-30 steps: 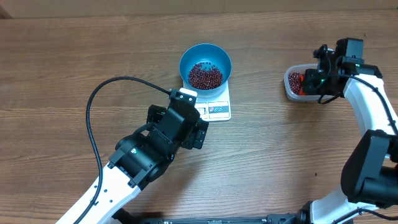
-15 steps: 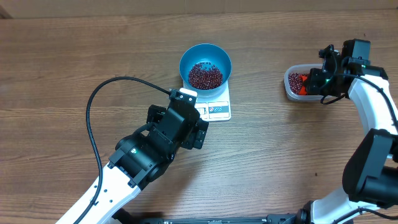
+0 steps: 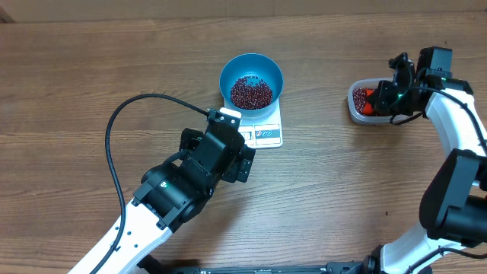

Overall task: Scoop item into bowl and weigh 150g on scale
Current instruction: 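Drag the red cup through the beans to scoop with right gripper, then tilt the red cup upright and lift it out of the tub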

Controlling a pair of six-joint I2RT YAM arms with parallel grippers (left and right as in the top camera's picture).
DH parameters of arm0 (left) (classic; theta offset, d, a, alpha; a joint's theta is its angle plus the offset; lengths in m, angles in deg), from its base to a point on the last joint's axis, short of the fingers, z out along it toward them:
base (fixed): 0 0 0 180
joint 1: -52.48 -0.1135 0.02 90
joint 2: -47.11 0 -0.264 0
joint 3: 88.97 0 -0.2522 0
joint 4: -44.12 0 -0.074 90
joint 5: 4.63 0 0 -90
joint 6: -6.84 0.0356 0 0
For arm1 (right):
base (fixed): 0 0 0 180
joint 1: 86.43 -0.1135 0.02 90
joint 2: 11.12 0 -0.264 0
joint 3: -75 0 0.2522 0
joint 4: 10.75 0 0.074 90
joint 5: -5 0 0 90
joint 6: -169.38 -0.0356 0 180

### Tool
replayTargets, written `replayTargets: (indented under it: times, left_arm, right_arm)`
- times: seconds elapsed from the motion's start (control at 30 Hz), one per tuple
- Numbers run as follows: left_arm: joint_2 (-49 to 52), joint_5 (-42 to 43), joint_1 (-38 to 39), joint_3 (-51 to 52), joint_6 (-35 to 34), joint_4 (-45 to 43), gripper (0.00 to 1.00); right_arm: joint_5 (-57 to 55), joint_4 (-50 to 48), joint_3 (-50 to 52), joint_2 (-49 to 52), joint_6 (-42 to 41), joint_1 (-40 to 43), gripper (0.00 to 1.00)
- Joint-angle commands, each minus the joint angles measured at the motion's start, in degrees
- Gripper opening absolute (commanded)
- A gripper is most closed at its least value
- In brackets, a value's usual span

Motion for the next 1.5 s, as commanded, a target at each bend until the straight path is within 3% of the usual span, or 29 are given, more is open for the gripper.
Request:
replayTargets:
  times: [0.0, 1.47]
  left_arm:
    - [0.2, -0.2, -0.6, 0.2, 0.5, 0.0, 0.99]
    - [0.2, -0.2, -0.6, 0.2, 0.5, 0.0, 0.99]
  right_arm:
    - [-0.3, 0.1, 0.3, 4.2, -1.9, 0.9, 0.04]
    - [0.3, 0.2, 0.3, 6.1, -1.9, 4.8, 0.04]
